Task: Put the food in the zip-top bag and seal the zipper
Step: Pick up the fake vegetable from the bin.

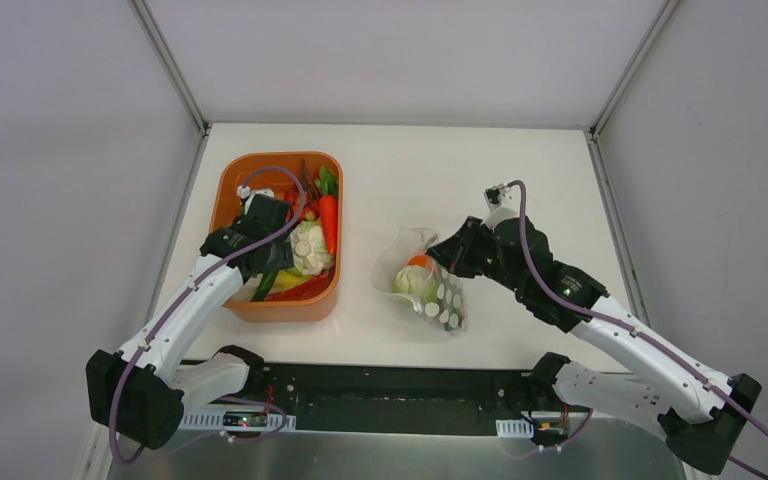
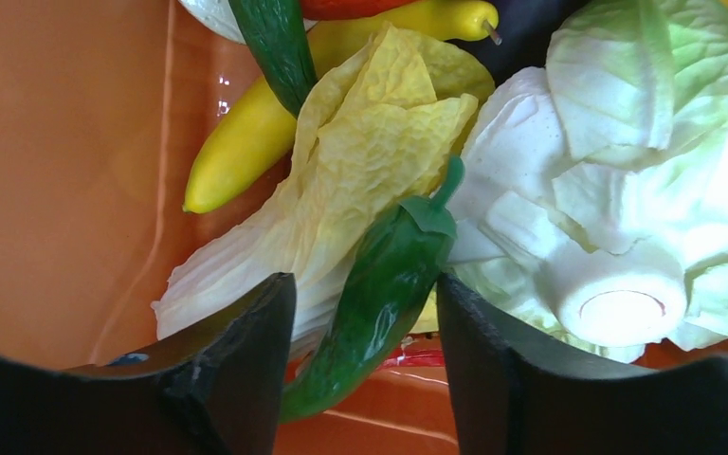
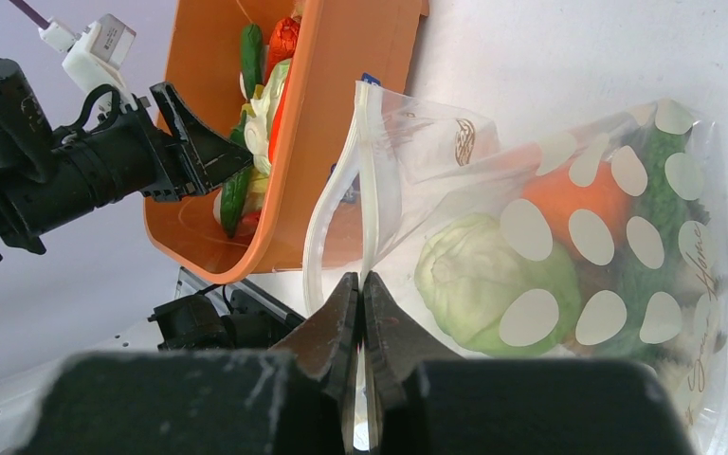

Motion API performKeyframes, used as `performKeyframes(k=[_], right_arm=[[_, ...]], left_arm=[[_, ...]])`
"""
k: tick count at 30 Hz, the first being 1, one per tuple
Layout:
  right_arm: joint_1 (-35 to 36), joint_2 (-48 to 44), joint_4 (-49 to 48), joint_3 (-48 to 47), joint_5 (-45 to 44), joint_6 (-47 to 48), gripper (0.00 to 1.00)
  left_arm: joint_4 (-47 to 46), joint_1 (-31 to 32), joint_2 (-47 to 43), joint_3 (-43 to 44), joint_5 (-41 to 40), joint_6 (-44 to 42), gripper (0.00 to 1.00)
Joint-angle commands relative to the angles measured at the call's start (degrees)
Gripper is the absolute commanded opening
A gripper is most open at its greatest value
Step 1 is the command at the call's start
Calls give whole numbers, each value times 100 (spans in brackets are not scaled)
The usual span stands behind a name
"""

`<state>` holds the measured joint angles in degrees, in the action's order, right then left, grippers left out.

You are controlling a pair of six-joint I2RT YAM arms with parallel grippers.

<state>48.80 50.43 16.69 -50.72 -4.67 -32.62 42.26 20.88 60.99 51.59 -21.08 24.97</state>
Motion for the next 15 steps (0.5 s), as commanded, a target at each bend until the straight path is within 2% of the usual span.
performKeyframes(k=[1, 9, 11, 15], right_arm=[[21, -62, -300, -17, 23, -69, 5], [16, -39, -292, -36, 34, -69, 5], [20, -34, -289, -35, 25, -69, 5], [20, -24, -298, -35, 44, -78, 5]], left_arm=[[13, -87, 71, -79, -72, -212, 51], [181, -93, -352, 29, -10, -241, 18], [240, -93, -622, 110, -10, -217, 14], [250, -92, -1239, 282, 97, -191, 13]])
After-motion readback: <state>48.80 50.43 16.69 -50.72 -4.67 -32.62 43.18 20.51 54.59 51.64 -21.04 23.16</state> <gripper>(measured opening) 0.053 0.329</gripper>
